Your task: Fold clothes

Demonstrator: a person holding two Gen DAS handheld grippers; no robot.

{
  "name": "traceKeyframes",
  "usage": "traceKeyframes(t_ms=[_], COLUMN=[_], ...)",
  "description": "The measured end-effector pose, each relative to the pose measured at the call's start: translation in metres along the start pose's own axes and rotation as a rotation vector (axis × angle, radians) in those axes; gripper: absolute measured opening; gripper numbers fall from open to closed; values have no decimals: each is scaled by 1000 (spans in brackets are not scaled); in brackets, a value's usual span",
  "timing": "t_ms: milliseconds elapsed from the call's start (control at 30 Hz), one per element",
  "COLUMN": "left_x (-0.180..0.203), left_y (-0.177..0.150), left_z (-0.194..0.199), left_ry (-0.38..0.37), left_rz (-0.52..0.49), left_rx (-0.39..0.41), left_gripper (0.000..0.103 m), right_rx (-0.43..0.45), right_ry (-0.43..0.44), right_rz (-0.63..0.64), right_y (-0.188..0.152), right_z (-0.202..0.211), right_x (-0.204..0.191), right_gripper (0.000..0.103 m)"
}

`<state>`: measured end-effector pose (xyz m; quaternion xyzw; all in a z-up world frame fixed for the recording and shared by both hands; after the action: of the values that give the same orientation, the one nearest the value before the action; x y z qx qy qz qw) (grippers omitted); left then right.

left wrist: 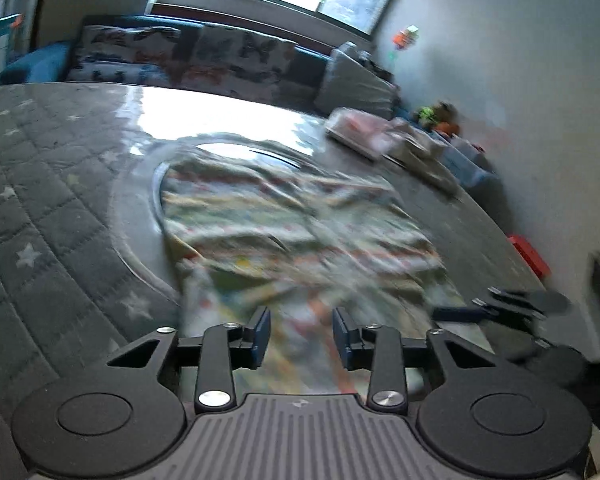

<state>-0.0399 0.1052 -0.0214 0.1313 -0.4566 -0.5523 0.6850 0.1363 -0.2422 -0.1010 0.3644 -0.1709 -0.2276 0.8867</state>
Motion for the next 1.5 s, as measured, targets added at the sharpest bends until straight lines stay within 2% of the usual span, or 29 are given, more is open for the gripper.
traceKeyframes(t_ms=[267, 467, 567, 600, 700, 833, 1167, 1267, 1333, 1367, 1433, 1500], left_x=[35, 42, 46, 47, 48, 49, 45, 39, 35, 34, 33, 33], left_y=[-34, -48, -53, -54, -53, -40, 5, 10, 12, 12, 11, 10], left_z=[6, -4, -10, -12, -14, -8, -18, -22, -21, -18, -7, 5], left_ry=[16, -16, -38, -44, -54, -74, -106, -116, -121, -120, -120, -112], left_rz=[-3, 56, 65, 68, 71, 64, 41, 49, 49, 42, 9, -41], left_rx=[-107, -176, -202, -210, -224, -195, -148, -150, -151, -147, -128, -101], left_gripper=[54, 54, 50, 38, 15, 13, 12, 12, 13, 16, 20, 40], right_rx=[47, 60, 69, 71, 74, 76, 164, 147, 103, 82, 53, 25], right_ry=[-33, -64, -77, -79, -80, -74, -33, -3, 10, 21, 67, 107], right_rz=[62, 170, 237, 264, 352, 428, 402, 354, 302, 268, 203, 145], right_y=[-4, -13, -20, -23, -33, -45, -30, -20, -12, -7, 2, 9], right_z=[29, 46, 54, 56, 61, 64, 49, 36, 27, 23, 19, 17], right_x=[2, 0, -5, -7, -14, -22, -39, -39, -35, -32, -23, -15], right_gripper=[55, 59, 60, 60, 64, 66, 67, 56, 38, 36, 25, 23])
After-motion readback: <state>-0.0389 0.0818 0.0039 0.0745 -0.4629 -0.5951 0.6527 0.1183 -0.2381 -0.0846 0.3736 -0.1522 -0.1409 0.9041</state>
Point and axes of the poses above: each gripper's, at about its wrist camera, not at the fingertips, and z roughly against the way its jaws point, x to its right, y to its top, the point moved 5 cm from there along -z, roughly the way its jaws point, and after that the axes turned 13 degrees about -y, right-handed, at the moved point
